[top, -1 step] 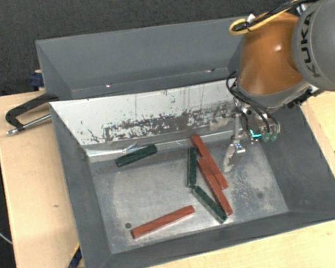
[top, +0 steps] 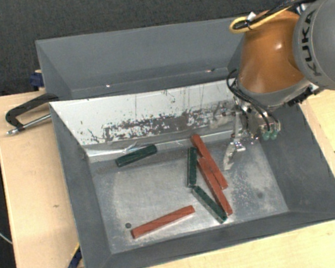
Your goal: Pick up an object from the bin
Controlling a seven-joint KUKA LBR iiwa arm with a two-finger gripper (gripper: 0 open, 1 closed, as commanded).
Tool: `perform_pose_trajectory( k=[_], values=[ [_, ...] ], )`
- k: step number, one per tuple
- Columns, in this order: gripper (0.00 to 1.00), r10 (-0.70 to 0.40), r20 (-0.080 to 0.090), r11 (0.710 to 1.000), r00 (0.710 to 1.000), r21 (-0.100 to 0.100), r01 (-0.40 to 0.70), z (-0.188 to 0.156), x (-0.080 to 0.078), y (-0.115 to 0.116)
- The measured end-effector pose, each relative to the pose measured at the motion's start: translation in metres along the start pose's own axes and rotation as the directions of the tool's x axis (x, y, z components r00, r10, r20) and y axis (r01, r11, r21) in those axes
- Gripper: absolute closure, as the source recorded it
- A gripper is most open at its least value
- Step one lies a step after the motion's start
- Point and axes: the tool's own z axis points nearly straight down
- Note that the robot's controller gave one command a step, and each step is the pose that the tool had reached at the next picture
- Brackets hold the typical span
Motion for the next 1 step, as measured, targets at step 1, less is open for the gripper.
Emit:
perform_pose_trajectory(
  k=[1],
  values=[
    [0.0, -0.096, 0.002, 0.995, 0.995, 0.0, 0.096, 0.0238, 0.0215, 0.0566]
  ],
)
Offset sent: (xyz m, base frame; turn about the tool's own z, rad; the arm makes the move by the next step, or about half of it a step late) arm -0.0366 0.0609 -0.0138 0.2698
